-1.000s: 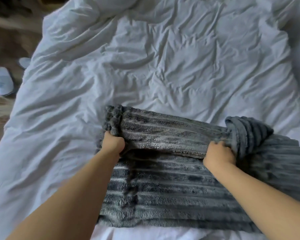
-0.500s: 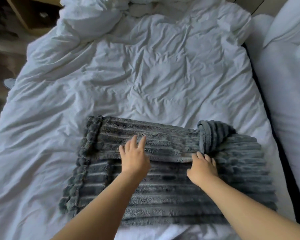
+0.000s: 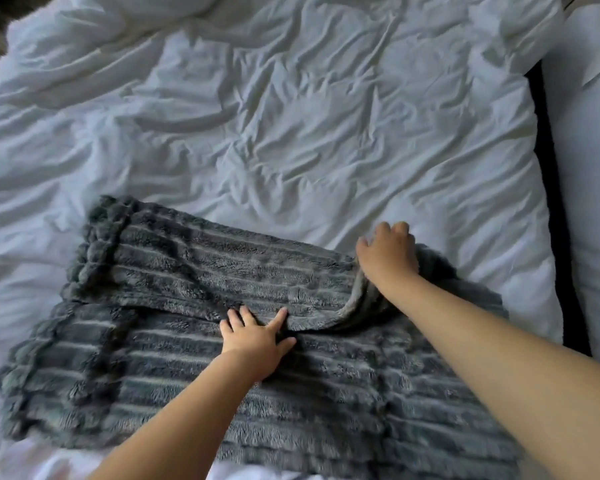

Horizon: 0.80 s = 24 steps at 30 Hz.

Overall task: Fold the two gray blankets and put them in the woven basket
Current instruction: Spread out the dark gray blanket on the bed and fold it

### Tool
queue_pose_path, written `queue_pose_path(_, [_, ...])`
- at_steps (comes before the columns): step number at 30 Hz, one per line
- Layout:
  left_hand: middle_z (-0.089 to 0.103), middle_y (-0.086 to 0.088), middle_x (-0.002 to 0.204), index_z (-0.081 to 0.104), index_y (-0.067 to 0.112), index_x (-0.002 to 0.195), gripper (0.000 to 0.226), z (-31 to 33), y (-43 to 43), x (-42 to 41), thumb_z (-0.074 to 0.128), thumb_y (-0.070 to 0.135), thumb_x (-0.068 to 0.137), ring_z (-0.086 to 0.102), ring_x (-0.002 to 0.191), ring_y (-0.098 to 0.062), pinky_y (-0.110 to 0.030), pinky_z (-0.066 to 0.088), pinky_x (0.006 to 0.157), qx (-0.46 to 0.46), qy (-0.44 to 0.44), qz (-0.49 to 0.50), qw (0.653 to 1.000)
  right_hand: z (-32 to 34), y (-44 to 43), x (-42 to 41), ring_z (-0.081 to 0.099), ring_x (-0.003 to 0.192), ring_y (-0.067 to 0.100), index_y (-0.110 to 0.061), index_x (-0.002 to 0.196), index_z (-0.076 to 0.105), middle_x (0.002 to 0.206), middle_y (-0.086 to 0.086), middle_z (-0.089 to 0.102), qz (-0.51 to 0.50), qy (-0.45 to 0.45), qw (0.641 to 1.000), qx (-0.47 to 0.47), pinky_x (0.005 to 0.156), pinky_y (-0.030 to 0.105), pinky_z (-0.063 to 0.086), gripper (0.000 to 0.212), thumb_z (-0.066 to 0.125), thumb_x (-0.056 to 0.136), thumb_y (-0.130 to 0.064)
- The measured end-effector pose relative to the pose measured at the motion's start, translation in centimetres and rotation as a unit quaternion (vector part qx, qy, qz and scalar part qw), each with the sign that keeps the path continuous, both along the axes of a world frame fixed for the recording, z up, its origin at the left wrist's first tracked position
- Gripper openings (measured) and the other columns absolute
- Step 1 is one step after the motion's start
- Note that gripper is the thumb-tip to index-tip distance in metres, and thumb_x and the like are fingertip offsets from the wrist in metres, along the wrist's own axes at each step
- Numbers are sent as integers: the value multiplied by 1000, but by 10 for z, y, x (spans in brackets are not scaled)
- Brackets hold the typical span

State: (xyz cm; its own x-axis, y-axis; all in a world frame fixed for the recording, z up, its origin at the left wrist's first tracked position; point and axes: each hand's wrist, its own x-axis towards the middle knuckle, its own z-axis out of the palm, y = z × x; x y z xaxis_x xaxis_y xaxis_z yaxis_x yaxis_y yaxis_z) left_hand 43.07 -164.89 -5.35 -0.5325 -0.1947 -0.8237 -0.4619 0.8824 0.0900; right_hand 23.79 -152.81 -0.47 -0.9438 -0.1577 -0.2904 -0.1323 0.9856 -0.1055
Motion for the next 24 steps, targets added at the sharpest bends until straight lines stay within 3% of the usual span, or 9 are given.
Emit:
queue_pose_path(4, [-4,-28,156,-13,49,145,66,-22,-4,-2,21,68,92,-1,143,-47,-53,6,115,5,-14,-10,1000,-52,3,-48,26,135,45,-10,150,5,153,25,9,-153,-138,971,120,101,48,37,92,58,86,-48])
queue_pose_path(7, [-5,-29,156,-17,48,145,68,-28,-6,1,20,69,91,-1,143,-47,-53,6,115,0,-23,-36,999,-59,28,-49,54,110,35,2,140,36,134,21,48,-146,-151,970,123,74,35,47,60,56,91,-28])
queue_pose_path(9, [-3,-28,156,-18,48,144,69,-26,-9,0,20,69,91,1,144,-46,-52,9,115,0,-33,-50,998,-40,53,-46,56,70,25,-2,109,59,96,12,63,-184,-85,976,-83,51,25,39,27,58,87,-16])
queue_pose_path(10, [-2,-27,156,-18,48,144,69,-24,-10,-2,21,69,91,2,144,-45,-52,10,115,3,-41,-55,998,-23,68,-40,48,60,22,-7,93,61,78,6,59,-255,-43,940,-223,46,21,34,15,59,81,-14])
queue_pose_path(12, [-1,-26,157,-20,49,143,69,-15,-13,-7,23,67,92,4,144,-44,-52,12,115,12,-55,-57,997,4,105,-19,46,71,22,-16,82,58,77,0,52,-446,35,782,-434,52,19,34,15,59,67,-15])
queue_pose_path(15, [1,-25,157,-16,51,143,67,-3,-14,-11,28,63,94,7,143,-45,-53,14,115,12,-62,-50,997,-4,158,39,51,109,26,-11,111,56,128,5,47,-682,-8,549,-484,63,34,49,38,60,73,-10])
queue_pose_path(17, [2,-25,157,-14,50,144,68,4,-10,-12,32,58,95,11,143,-44,-53,16,115,-2,-74,-61,995,-21,176,80,45,128,28,-5,115,53,143,11,42,-729,-83,477,-483,92,38,47,24,52,90,-5])
queue_pose_path(20, [19,-25,154,0,44,149,69,16,3,-16,44,37,96,26,139,-40,-51,21,114,-48,-76,-73,993,-33,188,98,34,138,31,-2,132,47,150,16,32,-717,-118,481,-490,107,43,36,36,48,96,-5])
queue_pose_path(24, [47,-10,131,46,19,132,44,26,38,-35,46,17,89,49,118,-25,-42,37,107,-84,174,-44,980,-24,198,74,43,130,34,-10,128,48,143,17,41,-674,-123,506,-524,100,45,45,37,57,93,-14])
